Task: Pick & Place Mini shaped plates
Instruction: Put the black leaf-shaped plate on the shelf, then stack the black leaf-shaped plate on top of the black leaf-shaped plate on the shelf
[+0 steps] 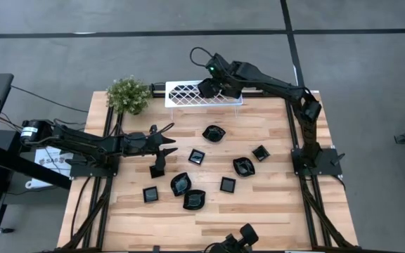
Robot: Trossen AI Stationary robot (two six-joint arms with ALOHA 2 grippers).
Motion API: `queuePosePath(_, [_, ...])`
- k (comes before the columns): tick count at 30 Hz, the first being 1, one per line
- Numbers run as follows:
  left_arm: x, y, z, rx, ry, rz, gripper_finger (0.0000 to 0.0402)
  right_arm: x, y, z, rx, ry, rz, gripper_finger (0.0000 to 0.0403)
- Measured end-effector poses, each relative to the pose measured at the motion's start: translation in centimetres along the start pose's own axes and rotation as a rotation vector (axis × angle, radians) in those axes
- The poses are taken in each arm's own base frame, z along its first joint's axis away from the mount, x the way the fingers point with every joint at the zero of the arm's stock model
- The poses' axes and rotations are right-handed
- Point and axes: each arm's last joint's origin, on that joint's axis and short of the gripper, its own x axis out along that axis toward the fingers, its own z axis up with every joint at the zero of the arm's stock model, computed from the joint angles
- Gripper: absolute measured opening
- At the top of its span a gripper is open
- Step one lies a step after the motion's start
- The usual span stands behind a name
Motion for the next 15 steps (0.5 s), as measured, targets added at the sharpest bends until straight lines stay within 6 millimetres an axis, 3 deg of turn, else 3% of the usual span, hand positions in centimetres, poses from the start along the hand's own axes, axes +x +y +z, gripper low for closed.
queuePosePath(15, [0.00,0.00,0.00,0.000,0.000,0.000,0.0163,0.00,0.03,0.02,-0.003,-0.003,0.001,0.0032])
